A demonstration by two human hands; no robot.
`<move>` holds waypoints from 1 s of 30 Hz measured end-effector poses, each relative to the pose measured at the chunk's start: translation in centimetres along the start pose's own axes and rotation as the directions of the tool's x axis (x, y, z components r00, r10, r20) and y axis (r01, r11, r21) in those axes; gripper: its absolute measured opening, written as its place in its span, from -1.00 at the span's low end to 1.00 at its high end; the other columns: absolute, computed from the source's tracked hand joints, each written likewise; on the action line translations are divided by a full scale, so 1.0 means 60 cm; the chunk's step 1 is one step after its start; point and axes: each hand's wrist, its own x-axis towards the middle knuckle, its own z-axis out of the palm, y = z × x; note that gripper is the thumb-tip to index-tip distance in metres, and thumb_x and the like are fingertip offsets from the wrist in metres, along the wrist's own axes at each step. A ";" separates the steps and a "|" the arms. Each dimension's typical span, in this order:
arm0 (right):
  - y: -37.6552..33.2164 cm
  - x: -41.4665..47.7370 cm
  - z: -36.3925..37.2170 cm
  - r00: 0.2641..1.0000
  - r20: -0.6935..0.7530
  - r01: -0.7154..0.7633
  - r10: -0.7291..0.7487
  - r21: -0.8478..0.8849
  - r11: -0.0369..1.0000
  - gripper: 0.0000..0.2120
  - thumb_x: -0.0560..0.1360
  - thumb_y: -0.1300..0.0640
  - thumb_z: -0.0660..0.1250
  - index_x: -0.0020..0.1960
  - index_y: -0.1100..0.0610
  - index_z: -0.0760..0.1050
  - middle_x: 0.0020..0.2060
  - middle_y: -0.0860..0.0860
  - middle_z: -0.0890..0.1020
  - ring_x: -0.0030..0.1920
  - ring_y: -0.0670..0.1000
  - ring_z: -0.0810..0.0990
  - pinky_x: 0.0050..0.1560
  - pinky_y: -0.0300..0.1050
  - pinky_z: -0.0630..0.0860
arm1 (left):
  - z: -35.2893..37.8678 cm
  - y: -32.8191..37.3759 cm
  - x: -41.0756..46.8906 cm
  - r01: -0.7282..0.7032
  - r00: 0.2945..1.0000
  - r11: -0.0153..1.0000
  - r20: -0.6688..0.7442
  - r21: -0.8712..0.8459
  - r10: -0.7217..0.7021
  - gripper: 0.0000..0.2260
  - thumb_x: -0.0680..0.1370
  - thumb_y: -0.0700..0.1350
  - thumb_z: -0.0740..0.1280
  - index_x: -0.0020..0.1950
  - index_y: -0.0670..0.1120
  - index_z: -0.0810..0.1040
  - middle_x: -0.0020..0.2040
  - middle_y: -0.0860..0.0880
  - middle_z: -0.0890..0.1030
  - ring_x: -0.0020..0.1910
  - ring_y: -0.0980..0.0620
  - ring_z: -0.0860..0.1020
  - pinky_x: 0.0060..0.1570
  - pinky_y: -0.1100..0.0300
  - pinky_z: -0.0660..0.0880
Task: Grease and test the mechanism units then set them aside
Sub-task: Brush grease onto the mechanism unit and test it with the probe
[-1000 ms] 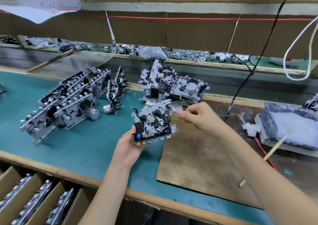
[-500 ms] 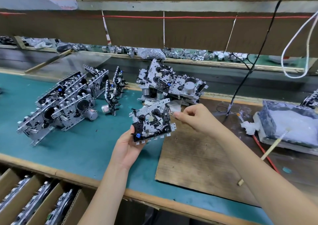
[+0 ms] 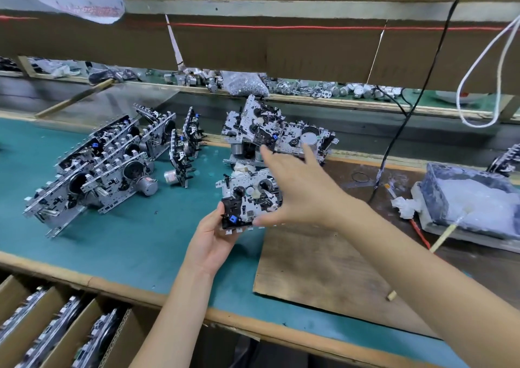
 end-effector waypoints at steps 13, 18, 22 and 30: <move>-0.017 0.005 0.003 0.995 0.097 0.039 -0.032 -0.069 0.997 0.03 0.33 -0.37 0.27 0.52 0.11 -0.15 0.41 0.10 0.26 0.42 0.07 0.17 0.38 0.31 -0.16 | 0.010 -0.008 -0.002 -0.038 0.999 0.994 0.010 0.107 0.037 -0.73 0.41 -0.07 0.25 -0.24 -0.14 0.72 -0.17 -0.08 0.69 -0.20 0.02 0.65 -0.23 0.22 0.60; 0.038 -0.052 -0.041 0.964 -0.138 -0.194 0.227 0.217 0.957 -0.52 0.55 -0.12 0.15 0.41 0.04 0.32 -0.13 -0.10 0.52 -0.11 -0.06 0.43 -0.16 -0.12 0.35 | 0.016 -0.022 0.004 -0.049 0.999 0.998 -0.005 0.048 0.049 -0.70 0.50 -0.12 0.23 -0.29 -0.12 0.72 -0.21 -0.04 0.70 -0.25 0.08 0.66 -0.30 0.26 0.59; 0.082 -0.116 -0.051 0.879 0.031 -0.476 0.475 0.020 0.879 -0.65 0.58 -0.08 0.11 0.10 0.10 0.55 -0.08 0.05 0.63 -0.05 0.10 0.55 -0.13 -0.07 0.48 | 0.013 -0.029 0.010 -0.061 0.997 0.997 -0.048 0.037 0.063 -0.57 0.60 -0.13 0.17 -0.37 -0.07 0.70 -0.27 0.00 0.68 -0.31 0.12 0.63 -0.36 0.30 0.53; 0.131 -0.217 -0.017 0.580 0.481 -0.645 0.657 -0.220 0.731 -0.71 0.59 0.12 0.06 0.16 0.21 0.46 0.21 0.17 0.50 0.17 0.14 0.48 0.11 -0.06 0.43 | 0.007 -0.026 0.011 -0.050 0.999 0.999 -0.008 -0.018 0.050 -0.48 0.64 -0.11 0.08 -0.39 -0.04 0.70 -0.22 0.04 0.70 -0.24 0.15 0.66 -0.30 0.32 0.57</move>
